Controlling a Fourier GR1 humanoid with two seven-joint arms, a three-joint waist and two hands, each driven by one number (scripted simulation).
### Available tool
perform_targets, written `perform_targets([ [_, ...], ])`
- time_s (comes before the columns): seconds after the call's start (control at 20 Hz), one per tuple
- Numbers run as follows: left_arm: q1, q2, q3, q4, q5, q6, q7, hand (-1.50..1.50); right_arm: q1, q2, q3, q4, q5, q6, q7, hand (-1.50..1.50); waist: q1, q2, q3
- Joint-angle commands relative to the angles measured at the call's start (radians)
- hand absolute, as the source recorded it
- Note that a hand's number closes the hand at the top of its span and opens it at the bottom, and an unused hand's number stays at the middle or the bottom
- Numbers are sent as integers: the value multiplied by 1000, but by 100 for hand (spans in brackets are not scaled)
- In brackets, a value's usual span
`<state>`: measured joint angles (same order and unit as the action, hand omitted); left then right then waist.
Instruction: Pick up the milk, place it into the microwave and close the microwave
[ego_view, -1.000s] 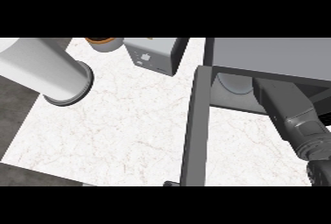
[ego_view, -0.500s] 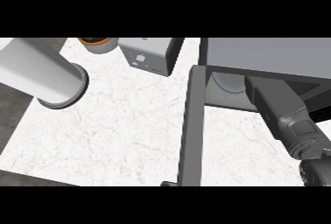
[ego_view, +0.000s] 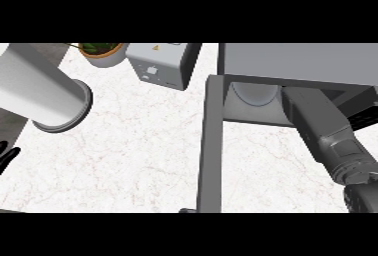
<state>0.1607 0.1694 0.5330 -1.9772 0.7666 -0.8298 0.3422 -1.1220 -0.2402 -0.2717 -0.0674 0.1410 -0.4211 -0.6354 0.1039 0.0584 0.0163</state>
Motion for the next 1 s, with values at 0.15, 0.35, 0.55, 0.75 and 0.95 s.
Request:
perform_targets([
  [0.15,73,-94,-90,12,-52,-121,-24,-150,56,4,-37,-36,-48,264,-65,-150,-57,-41,-15],
  [0.35,64,-92,-178,27,-103,-157,16,-150,72,44,-66,-52,-87,372,-72,-150,-73,-45,-15],
  [0.55,106,-128,-180,41,-181,-272,-47,-150,152,83,-94,-73,-130,468,-128,-150,-86,-55,-16],
  [0.75,12,-167,-212,32,-312,-192,-50,-150,259,177,-60,-114,-121,502,-206,-150,-113,-64,-17],
  [0.95,18,-168,-238,93,-401,-218,-125,-150,361,214,-38,-164,-127,541,-207,-150,-145,-77,-19],
])
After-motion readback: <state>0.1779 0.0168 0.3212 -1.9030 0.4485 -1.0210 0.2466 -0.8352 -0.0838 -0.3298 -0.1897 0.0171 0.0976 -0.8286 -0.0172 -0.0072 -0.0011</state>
